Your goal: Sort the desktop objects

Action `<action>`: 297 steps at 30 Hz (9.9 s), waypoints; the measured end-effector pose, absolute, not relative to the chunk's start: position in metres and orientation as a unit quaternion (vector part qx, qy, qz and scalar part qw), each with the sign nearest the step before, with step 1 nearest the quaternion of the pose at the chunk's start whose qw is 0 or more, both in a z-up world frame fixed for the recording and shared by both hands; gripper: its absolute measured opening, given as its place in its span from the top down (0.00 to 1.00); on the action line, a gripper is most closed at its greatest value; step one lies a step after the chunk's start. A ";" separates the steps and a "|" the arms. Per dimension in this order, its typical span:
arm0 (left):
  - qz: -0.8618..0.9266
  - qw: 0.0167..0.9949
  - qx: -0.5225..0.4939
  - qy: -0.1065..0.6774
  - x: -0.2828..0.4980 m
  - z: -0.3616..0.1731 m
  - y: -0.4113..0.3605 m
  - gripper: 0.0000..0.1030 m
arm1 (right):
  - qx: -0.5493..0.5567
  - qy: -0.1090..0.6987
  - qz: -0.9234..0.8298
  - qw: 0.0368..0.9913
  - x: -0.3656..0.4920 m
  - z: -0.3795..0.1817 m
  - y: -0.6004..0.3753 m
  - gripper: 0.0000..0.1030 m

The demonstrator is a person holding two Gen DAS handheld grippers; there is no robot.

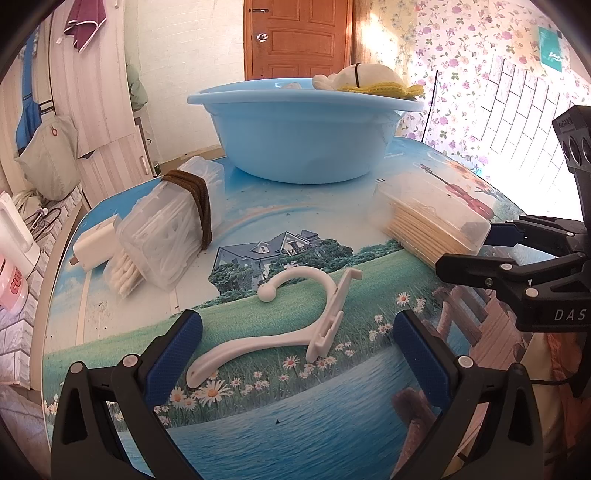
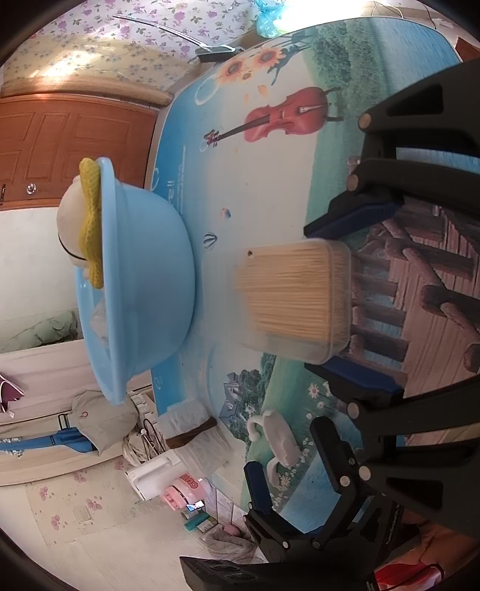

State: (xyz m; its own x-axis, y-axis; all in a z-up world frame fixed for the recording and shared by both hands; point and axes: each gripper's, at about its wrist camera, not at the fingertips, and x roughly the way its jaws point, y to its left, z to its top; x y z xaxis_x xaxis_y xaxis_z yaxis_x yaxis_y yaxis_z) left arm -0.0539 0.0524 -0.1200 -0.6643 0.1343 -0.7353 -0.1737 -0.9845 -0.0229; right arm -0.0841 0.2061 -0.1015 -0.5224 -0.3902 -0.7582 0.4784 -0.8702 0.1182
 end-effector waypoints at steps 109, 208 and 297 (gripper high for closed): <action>0.906 0.111 -0.406 -0.045 -0.056 -0.086 0.022 0.91 | 0.397 0.024 -0.881 0.255 -0.074 -0.085 0.219 0.41; 0.910 0.033 -0.411 -0.052 -0.029 -0.084 -0.053 0.06 | 0.443 0.003 -0.850 0.286 -0.088 -0.090 0.181 0.37; 0.915 0.048 -0.389 -0.097 -0.088 -0.041 -0.090 0.39 | 0.365 0.029 -0.856 0.366 -0.096 -0.040 0.146 0.20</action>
